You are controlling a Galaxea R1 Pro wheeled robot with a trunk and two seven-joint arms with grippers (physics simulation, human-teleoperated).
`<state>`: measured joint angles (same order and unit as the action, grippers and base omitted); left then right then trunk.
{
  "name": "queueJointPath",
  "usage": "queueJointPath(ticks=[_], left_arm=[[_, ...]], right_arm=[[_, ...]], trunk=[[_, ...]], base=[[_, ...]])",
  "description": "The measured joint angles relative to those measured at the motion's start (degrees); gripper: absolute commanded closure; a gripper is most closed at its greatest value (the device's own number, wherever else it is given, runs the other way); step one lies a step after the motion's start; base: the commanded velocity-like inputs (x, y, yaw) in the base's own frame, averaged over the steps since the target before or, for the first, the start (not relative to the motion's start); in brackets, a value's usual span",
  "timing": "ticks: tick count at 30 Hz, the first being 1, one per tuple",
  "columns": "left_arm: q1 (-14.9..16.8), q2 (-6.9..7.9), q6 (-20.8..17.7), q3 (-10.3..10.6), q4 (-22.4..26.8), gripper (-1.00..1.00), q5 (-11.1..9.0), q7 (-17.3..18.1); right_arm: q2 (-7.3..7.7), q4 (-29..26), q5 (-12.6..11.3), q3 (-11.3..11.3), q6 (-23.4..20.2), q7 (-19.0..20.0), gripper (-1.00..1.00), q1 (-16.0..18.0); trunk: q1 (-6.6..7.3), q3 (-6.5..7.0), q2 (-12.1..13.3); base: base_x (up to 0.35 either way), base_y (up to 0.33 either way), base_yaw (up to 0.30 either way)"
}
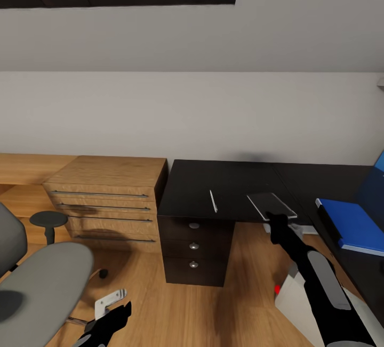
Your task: In the bedroom, organize the workspace by keeping the computer under the desk, ensuring the monitor is on the desk, placing the keyboard on the desk next to the monitor, placing the mouse on the desk next to the keyboard, moving the folder from the swivel chair onto the desk next to the mouse, stacking the notebook on top of the folder with the pen on top of the notebook, and positioning the swivel chair next to the desk.
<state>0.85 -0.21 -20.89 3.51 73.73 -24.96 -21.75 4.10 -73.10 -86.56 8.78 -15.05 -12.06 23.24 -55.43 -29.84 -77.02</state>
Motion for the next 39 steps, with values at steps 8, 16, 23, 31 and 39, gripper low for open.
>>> queueJointPath(ticks=[8, 16, 23, 31, 39], left_arm=[[-0.07, 0.01, 9.44, 0.01, -1.60, -1.00, -0.13, 0.07], [-0.08, 0.01, 10.22, 0.00, -2.07, -1.00, -0.14, 0.08], [-0.08, 0.01, 10.34, 0.01, -2.15, -1.00, -0.13, 0.08], [-0.08, 0.01, 10.35, 0.01, -3.03, -1.00, -0.13, 0.08], [-0.08, -0.07, 10.35, 0.21, -3.62, -1.00, -0.12, 0.12]], right_arm=[[0.00, 0.25, -0.14, 2.73, -0.29, -0.01, 1.00, -0.07], [-0.02, 0.39, -0.07, 5.92, -0.23, 0.01, 1.00, -0.07], [0.01, 0.41, -0.20, 9.88, -0.30, 0.01, 1.00, -0.08], [0.05, 0.40, -0.17, 11.61, -0.30, 0.02, 1.00, -0.08], [0.06, 0.32, -0.15, 11.78, -0.31, 0.07, 1.00, -0.08]], trunk=[[0.00, 0.00, 0.00], [0.00, 0.00, 0.00], [0.00, -0.04, 0.00], [0.00, -0.24, 0.00], [0.00, -0.48, 0.00]], base=[[0.000, 0.000, 0.000], [0.000, 0.000, 0.000], [0.000, 0.000, -0.065], [0.000, 0.000, -0.217], [0.000, 0.000, -0.244]])
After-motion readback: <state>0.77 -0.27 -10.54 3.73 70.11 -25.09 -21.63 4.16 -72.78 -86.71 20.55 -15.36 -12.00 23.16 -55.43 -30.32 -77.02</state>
